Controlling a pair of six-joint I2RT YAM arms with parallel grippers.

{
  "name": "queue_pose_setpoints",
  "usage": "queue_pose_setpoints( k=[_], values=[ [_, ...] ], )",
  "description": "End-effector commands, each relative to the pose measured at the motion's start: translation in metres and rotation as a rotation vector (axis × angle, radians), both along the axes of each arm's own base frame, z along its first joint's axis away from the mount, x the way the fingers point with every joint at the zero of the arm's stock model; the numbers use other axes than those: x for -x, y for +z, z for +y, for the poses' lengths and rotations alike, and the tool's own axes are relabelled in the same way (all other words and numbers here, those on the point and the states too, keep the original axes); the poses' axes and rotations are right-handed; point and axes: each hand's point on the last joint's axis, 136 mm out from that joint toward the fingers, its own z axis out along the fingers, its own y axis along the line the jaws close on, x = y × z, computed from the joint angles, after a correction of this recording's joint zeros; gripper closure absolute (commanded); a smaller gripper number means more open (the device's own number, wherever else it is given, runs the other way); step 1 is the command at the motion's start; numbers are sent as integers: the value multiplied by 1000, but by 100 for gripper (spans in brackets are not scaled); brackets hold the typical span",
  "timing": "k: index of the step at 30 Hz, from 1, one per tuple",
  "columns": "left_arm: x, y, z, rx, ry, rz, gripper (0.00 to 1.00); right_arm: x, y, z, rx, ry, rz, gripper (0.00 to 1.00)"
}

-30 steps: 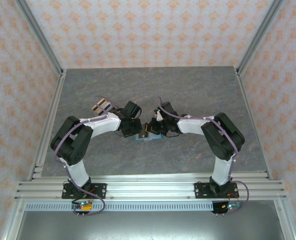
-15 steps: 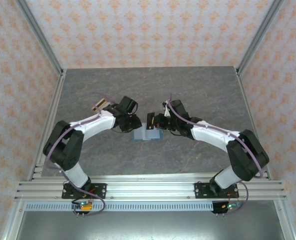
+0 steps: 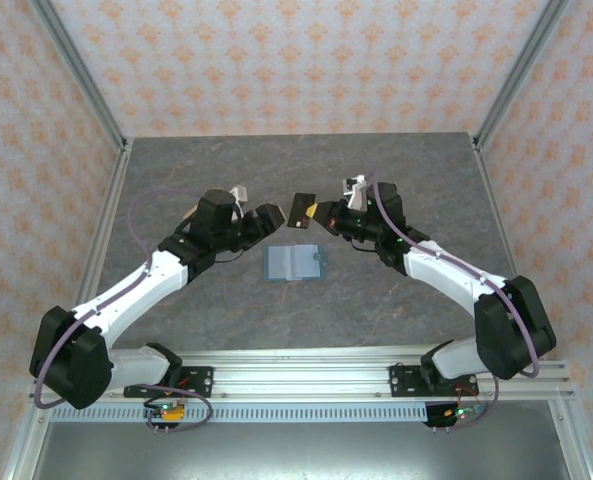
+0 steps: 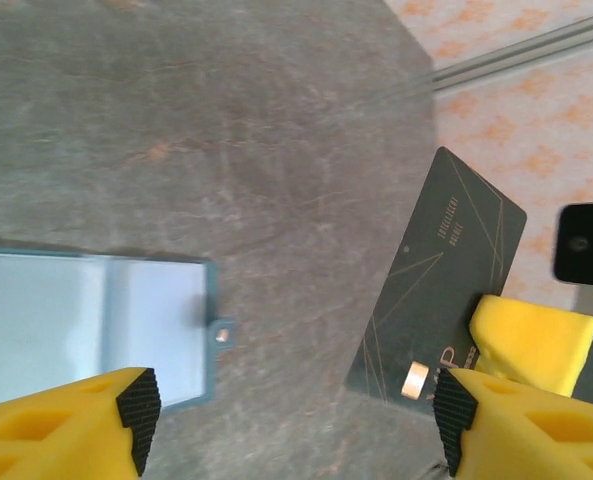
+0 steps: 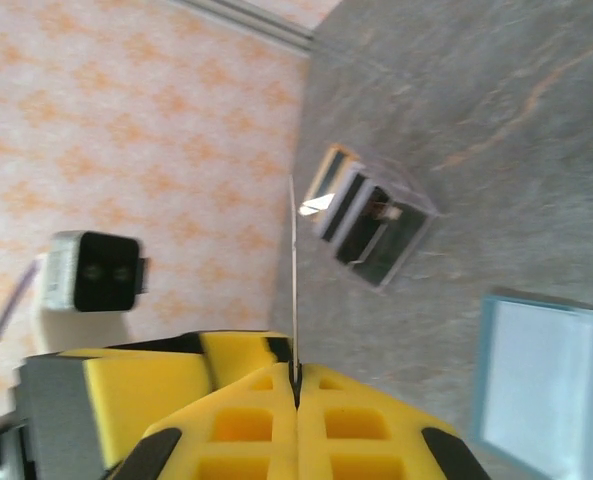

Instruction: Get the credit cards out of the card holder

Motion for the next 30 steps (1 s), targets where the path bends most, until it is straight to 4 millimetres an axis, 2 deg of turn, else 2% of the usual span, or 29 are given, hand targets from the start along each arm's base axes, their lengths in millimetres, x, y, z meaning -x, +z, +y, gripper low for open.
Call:
queue_pose_setpoints(
  k=[1,8,11,19,25,30],
  values=[
    [-6,30,-18,130,-51,-86,22,7,35,12,-149,87,-14,100],
    [-15,51,-35,216,-110,-119,21,8,38,19,-185,132,13,100],
    [-18,56,-40,237,-136,-119,24,7,36,20,-201,142,27,100],
    [-25,48,-28,257,-96,-88,52,4,29,19,-213,144,49,100],
    [-25,49,-30,277,-108,-89,70,3,22,20,-206,148,64,100],
    [-26,50,-33,275,-127,-92,79,2,18,21,-205,154,75,100]
  ],
)
